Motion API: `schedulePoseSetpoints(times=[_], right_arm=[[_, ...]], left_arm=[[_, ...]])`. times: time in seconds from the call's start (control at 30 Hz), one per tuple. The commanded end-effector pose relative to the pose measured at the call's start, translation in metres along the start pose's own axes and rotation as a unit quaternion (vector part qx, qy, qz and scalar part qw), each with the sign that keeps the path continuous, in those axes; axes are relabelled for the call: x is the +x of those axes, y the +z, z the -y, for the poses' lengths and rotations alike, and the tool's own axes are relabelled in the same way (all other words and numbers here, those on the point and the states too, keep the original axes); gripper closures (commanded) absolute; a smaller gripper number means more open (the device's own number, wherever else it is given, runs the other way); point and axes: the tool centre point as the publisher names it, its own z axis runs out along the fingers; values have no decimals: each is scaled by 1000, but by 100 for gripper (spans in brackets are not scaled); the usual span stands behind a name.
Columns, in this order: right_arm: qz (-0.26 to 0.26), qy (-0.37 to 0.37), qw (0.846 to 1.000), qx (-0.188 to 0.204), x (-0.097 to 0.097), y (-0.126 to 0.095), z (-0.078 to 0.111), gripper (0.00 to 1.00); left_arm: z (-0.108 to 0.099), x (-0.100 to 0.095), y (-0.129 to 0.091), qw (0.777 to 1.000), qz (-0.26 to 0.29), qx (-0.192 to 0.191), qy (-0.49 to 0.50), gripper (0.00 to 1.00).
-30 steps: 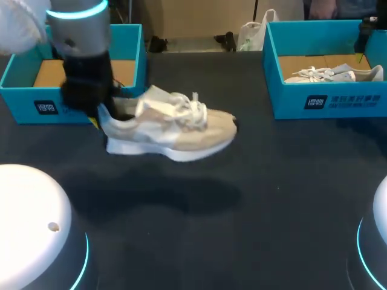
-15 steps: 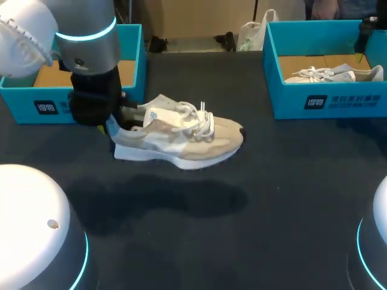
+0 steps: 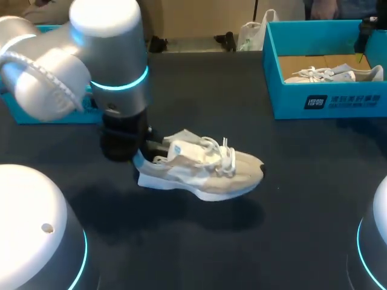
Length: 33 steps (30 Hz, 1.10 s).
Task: Take the shoe out of the shoebox, open the shoe tongue, remove and reinsert the insole, then place the shoe into the shoebox
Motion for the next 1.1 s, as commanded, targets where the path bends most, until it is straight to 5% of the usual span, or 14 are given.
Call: schedulePoseSetpoints(times=[0.03, 0.5, 1.1], right_arm=[[0, 1, 1000, -1, 0, 0, 1, 0], [0, 1, 1000, -1, 0, 0, 1, 0], [0, 1, 1000, -1, 0, 0, 1, 0]], left_arm=[[-12, -23, 15, 1000, -6, 16, -4, 100], [-15, -61, 50, 1000, -14, 21, -11, 100], [1, -63, 86, 999, -25, 29, 4, 100]])
